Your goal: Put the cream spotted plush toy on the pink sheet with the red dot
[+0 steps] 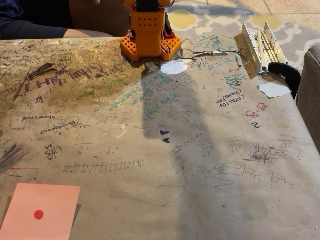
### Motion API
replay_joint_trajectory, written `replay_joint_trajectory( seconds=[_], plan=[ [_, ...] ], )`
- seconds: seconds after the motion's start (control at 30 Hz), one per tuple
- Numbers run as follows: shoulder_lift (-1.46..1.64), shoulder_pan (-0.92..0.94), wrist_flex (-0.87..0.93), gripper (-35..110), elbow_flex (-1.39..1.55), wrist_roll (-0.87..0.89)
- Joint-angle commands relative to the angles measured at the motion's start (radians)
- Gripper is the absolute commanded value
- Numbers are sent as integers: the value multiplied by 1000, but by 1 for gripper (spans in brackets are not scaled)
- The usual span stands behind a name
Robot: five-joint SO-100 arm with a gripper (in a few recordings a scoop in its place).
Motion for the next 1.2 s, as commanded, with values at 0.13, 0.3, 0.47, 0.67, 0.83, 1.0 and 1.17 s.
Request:
replay_joint_trajectory(
  seconds=[0.13,0.3,0.47,0.67,0.83,1.0,1.17],
  plan=[
    [-2286,178,514,27,-2375,-77],
    [-2085,209,503,32,-2019,-110],
    [-1965,216,503,31,-1881,-135],
    [-1755,201,499,29,-1554,-152],
    [-1226,138,225,22,-741,-219],
    [-407,2,-40,0,173,-333],
    [-449,-37,-2,0,354,-278]
  ],
)
